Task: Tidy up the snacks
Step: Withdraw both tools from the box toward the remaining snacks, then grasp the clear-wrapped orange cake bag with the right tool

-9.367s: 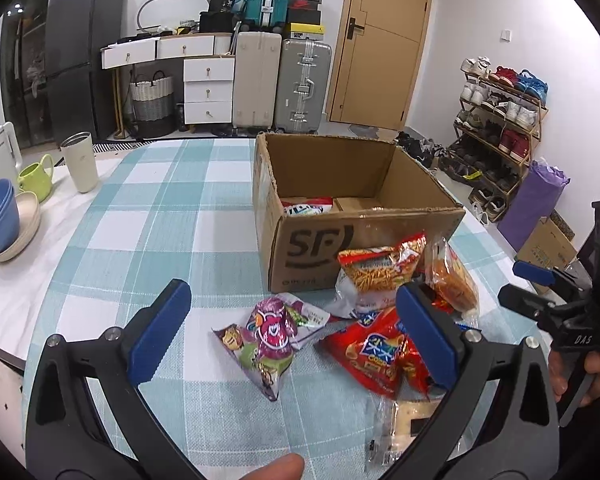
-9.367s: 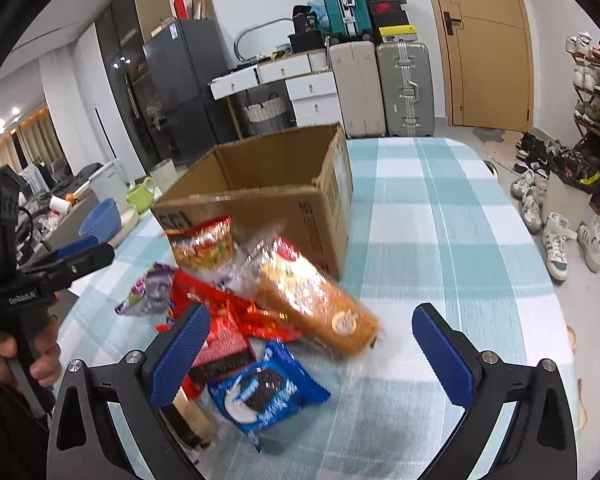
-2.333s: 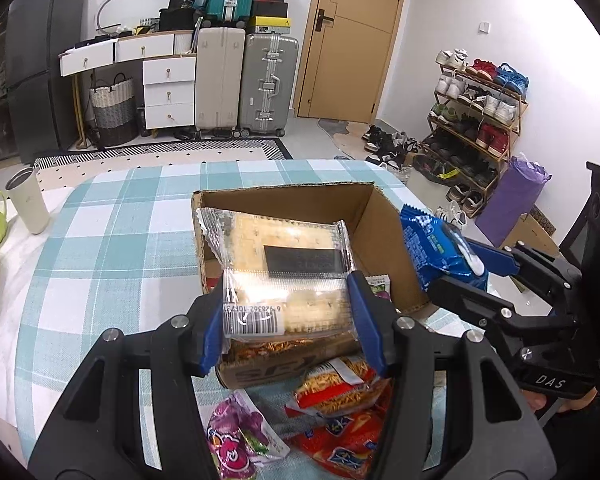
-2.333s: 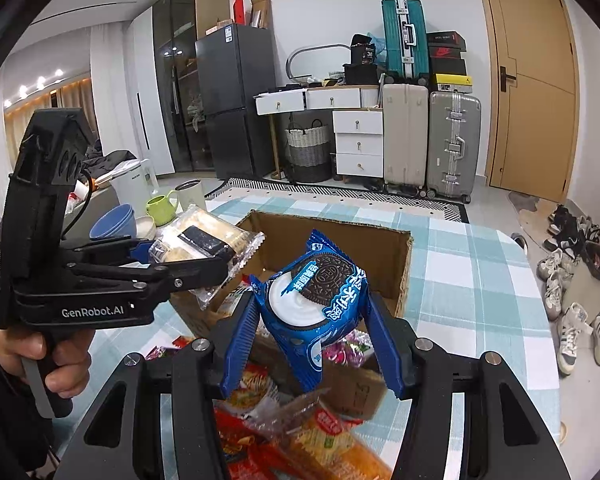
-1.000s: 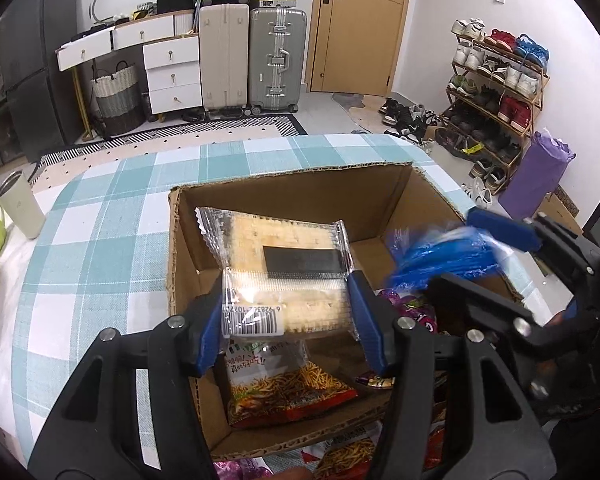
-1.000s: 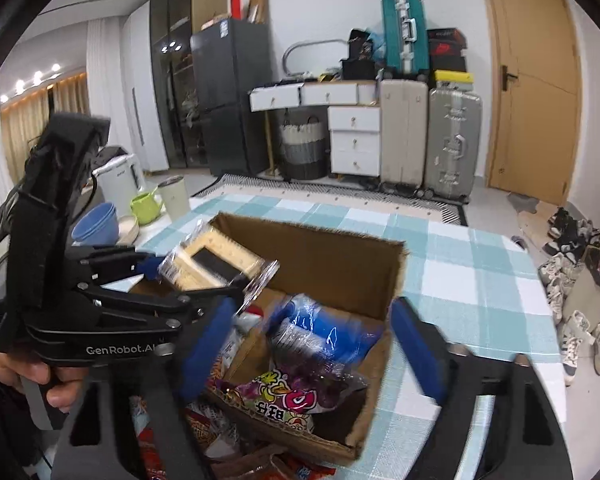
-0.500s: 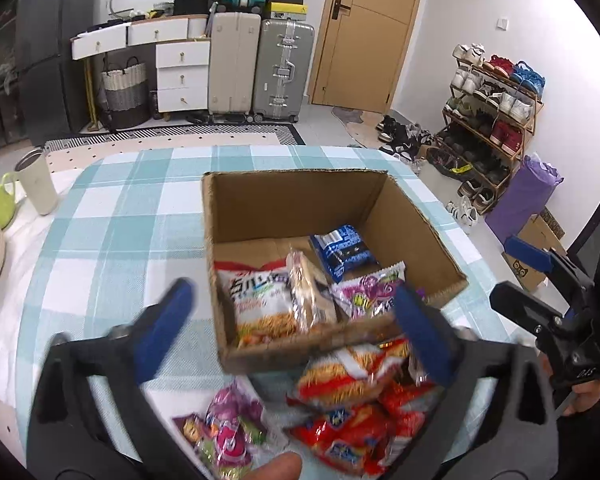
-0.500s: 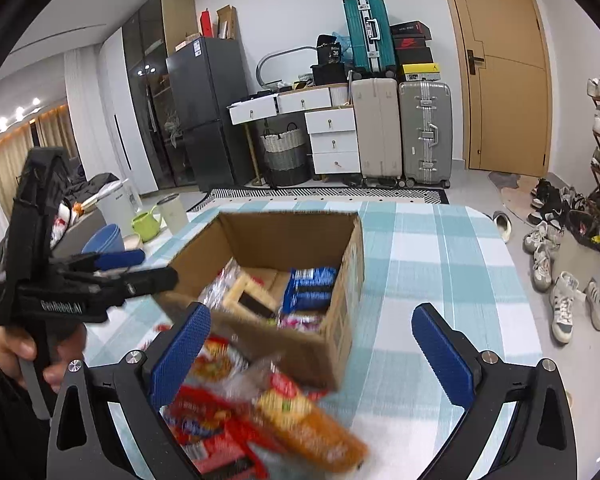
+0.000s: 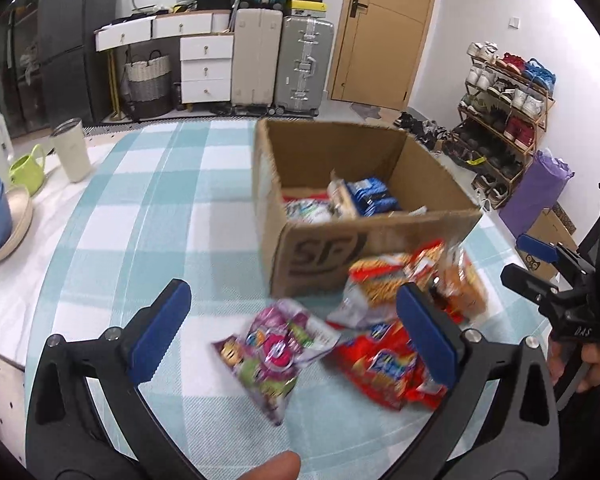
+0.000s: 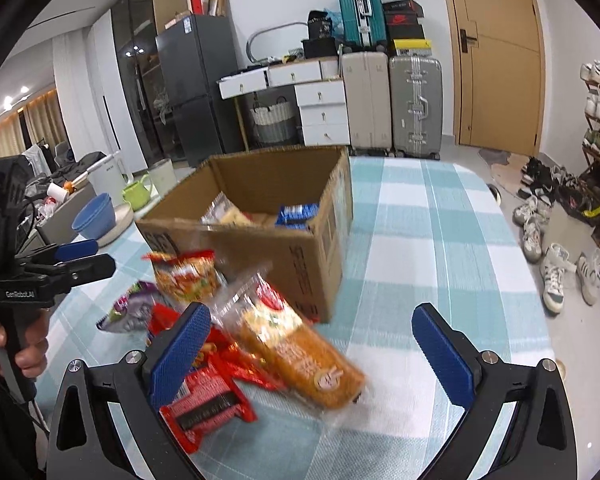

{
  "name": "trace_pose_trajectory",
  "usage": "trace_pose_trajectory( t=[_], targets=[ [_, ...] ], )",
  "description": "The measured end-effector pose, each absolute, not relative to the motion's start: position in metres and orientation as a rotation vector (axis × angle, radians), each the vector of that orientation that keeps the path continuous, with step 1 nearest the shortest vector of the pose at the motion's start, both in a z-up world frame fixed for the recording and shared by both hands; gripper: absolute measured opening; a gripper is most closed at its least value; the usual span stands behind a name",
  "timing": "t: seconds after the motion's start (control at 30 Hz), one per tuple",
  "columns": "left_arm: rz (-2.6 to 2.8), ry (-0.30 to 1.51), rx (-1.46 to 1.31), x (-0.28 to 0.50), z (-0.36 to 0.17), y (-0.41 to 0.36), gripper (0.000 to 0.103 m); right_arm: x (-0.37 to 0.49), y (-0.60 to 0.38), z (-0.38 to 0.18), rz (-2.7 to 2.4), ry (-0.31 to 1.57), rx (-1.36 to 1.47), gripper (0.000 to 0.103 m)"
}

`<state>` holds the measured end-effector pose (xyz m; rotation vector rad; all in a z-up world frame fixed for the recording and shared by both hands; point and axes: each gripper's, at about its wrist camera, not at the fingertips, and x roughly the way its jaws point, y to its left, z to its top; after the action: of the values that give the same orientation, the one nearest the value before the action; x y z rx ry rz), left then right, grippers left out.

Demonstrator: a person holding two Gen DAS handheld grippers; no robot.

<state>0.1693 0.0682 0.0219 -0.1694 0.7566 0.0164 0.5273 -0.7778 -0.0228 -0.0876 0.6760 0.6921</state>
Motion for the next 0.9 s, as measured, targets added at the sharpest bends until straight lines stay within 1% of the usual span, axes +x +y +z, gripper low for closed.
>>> trace_pose_trajectory(
  t=[0.33, 0.53, 0.9],
  targets=[
    [0.031, 0.832, -0.165, 0.153, -0.007, 0.076, 0.102, 0.531, -0.77, -0.048, 0.694, 0.751, -0.129, 0.102],
    [0.053, 0.879, -0.201, 0.165, -0.02, 0.076, 0.102, 0.536, -0.759, -0.059, 0.71, 0.807, -0.146, 0.102],
    [0.039, 0.942, -0.156, 0.178, -0.044, 0.073, 0.102, 0.544, -0.753, -0.068, 0.75, 0.842, -0.094, 0.102]
  ],
)
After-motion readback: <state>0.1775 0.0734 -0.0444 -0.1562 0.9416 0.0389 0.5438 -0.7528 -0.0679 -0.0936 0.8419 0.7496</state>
